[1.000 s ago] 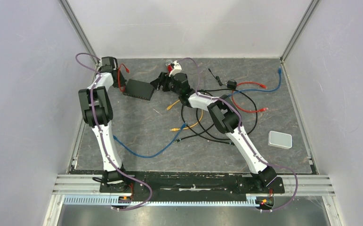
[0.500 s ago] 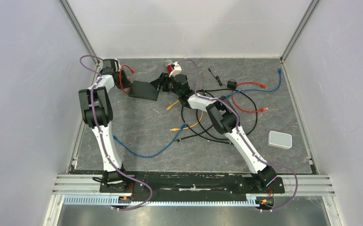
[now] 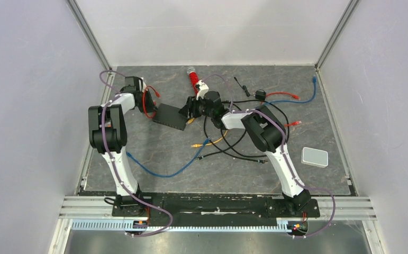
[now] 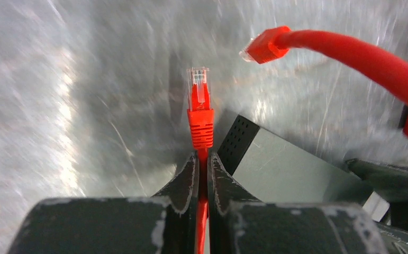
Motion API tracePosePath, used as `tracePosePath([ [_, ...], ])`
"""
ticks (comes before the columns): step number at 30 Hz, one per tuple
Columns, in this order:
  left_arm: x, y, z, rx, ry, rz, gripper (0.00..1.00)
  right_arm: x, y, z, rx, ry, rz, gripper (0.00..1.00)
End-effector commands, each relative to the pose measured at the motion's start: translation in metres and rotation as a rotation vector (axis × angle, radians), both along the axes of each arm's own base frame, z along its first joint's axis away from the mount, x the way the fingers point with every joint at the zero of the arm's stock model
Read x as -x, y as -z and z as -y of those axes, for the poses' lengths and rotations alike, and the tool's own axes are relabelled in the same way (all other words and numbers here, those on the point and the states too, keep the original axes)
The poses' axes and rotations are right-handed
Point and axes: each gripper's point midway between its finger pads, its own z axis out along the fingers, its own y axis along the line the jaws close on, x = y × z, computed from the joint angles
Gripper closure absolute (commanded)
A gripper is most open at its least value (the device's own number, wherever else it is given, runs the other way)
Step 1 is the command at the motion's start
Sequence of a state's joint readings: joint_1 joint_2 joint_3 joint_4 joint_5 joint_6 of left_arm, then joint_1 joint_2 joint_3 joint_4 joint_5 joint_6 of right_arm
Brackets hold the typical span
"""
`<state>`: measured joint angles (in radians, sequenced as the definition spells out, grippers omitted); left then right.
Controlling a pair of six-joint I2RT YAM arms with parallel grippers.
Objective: Insert the plug into the switch port
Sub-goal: Move the switch port to the center of the board.
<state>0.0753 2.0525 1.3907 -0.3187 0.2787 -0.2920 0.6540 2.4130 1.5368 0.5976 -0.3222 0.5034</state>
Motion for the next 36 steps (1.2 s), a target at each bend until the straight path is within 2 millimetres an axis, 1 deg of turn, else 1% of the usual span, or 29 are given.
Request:
tracePosePath([
  [1,0.036,-0.023,0.02,-0.103,0.125,0.019,0.98,0.027,-0.043,0.013,0.05,-0.05,0.103,0.43],
  [2,0.044,-0.026,0.028,-0.138,0.144,0.021,0.98,0.03,-0.042,0.019,0.064,-0.044,0.106,0.43],
  [4,0.055,-0.036,0.017,-0.207,0.114,0.04,0.98,0.033,-0.049,0.025,0.082,-0.041,0.122,0.43],
  [6,0.062,-0.053,0.01,-0.244,0.091,0.102,0.98,0.032,-0.058,0.029,0.107,-0.047,0.127,0.42],
  [8,0.065,-0.081,0.012,-0.237,0.097,0.217,0.98,0.03,-0.079,0.035,0.113,-0.048,0.153,0.39],
  [9,0.07,-0.09,0.016,-0.227,0.113,0.258,0.98,0.031,-0.087,0.038,0.112,-0.049,0.161,0.38],
  [11,0.076,-0.116,0.031,-0.188,0.174,0.363,0.98,0.037,-0.105,0.041,0.087,-0.07,0.171,0.37],
  [13,0.088,-0.138,0.053,-0.12,0.27,0.443,0.98,0.051,-0.124,0.04,0.046,-0.128,0.191,0.37],
  [15,0.103,-0.152,0.073,-0.065,0.371,0.501,0.98,0.069,-0.141,0.037,-0.005,-0.201,0.202,0.37],
  [16,0.109,-0.156,0.079,-0.063,0.401,0.522,0.98,0.077,-0.144,0.037,-0.022,-0.224,0.199,0.37],
  [18,0.122,-0.167,0.093,-0.065,0.463,0.581,0.98,0.089,-0.159,0.04,-0.058,-0.249,0.204,0.37],
  [19,0.128,-0.169,0.101,-0.061,0.491,0.604,0.98,0.094,-0.162,0.042,-0.068,-0.254,0.2,0.38],
  [22,0.145,-0.179,0.122,-0.004,0.568,0.655,0.98,0.109,-0.181,0.044,-0.122,-0.288,0.209,0.4],
  [23,0.15,-0.18,0.128,0.009,0.589,0.661,0.98,0.114,-0.183,0.045,-0.137,-0.298,0.206,0.4],
  [25,0.157,-0.178,0.134,0.009,0.616,0.651,0.98,0.121,-0.193,0.046,-0.177,-0.31,0.196,0.4],
  [27,0.163,-0.176,0.139,0.014,0.639,0.648,0.98,0.125,-0.196,0.045,-0.201,-0.313,0.178,0.4],
  [31,0.17,-0.175,0.146,0.027,0.671,0.653,0.98,0.125,-0.197,0.042,-0.215,-0.311,0.156,0.4],
  [36,0.172,-0.17,0.153,0.039,0.702,0.638,0.98,0.128,-0.204,0.035,-0.257,-0.327,0.134,0.4],
])
